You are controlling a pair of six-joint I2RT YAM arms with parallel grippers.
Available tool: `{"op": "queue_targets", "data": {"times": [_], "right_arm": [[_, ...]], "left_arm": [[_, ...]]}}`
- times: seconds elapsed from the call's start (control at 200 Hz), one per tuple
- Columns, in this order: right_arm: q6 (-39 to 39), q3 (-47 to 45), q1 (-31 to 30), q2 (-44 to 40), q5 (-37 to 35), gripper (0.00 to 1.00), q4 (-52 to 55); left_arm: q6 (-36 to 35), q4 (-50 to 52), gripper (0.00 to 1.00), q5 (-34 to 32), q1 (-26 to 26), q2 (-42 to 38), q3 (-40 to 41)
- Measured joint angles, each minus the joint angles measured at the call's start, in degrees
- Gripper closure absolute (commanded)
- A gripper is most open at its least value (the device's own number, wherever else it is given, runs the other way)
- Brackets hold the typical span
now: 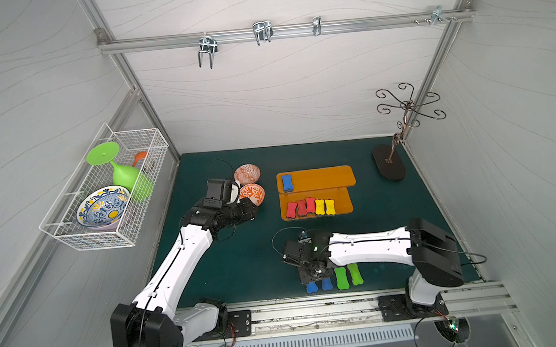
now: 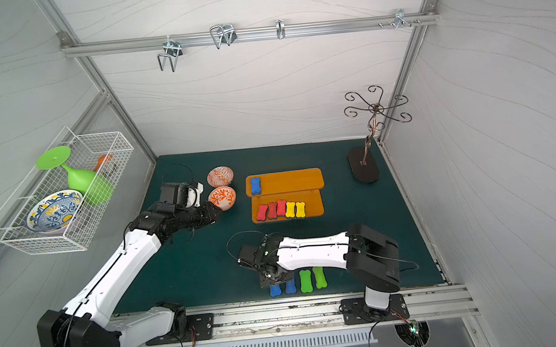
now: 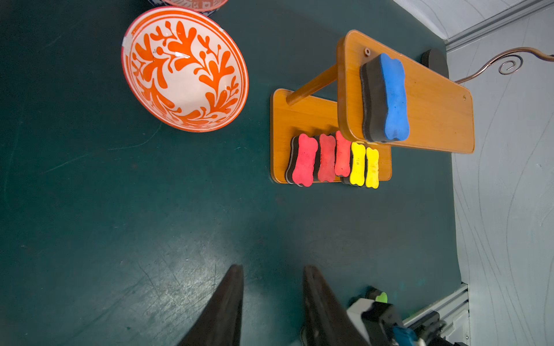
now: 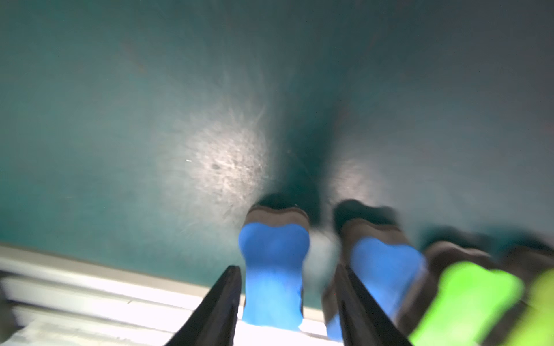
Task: Remove the whiteboard erasers from the shelf
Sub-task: Place the whiteboard eraser at the center of the board, then pick up the whiteboard eraser from the shelf.
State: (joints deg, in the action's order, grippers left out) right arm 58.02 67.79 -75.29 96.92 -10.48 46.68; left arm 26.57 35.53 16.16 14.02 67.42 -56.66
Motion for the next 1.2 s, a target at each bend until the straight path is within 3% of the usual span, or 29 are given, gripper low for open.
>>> {"op": "queue_targets", "data": {"times": [0.145,0.385,0.69,1.2], "right_arm": [[-5.1,4.3,2.4,-5.9,-4.1,0.42,1.8],[-16.2,9.7,13.7,-11.3,-5.1,0.41,-0.6],[-27.1,22.3,24.2,-0.6,-0.8,0.37,-4.7],[-35.2,35.6,30.3,11.2,1.6,0.34,-6.3]], "left_arm": [[0.3,0.0,0.63,0.3,0.0,0.4,0.0],[1.5,-0.1,0.65,0.5,0.7,2.6,-0.9],[-0.6,1.0,0.65,-2.9,1.0,4.7,-2.0],[-2.5,2.0,0.65,-5.5,1.0,5.1,-2.1]]}}
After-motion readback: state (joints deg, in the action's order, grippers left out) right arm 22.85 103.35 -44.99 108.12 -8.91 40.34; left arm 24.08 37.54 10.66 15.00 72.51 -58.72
